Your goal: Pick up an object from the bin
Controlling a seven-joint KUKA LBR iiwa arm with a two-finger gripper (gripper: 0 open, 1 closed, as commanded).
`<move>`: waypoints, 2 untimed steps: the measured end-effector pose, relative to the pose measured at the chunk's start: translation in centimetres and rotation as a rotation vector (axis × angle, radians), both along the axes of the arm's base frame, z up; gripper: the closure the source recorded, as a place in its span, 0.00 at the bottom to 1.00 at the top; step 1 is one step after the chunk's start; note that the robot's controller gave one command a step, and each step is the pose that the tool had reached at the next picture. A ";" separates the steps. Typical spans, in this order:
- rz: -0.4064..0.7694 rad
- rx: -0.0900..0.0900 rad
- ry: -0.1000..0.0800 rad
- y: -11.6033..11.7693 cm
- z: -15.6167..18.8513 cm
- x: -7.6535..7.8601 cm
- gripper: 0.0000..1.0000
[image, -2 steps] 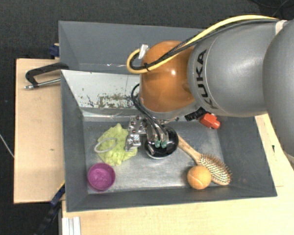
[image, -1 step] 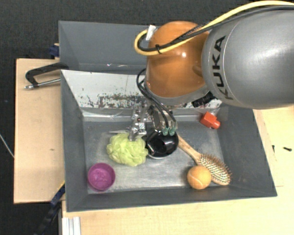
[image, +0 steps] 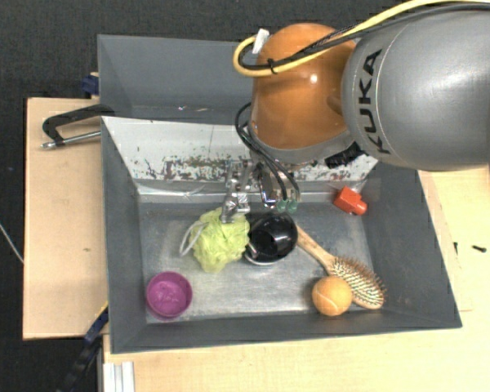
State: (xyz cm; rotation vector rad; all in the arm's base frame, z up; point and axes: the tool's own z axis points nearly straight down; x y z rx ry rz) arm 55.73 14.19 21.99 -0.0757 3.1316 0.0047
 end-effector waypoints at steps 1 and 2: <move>-0.002 0.000 0.000 -0.6 -5.2 1.8 1.00; 0.002 -0.001 0.008 0.3 -7.4 1.2 1.00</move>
Offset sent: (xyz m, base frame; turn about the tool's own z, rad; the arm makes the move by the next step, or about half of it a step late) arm -0.0015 0.0233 -0.0184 -0.0089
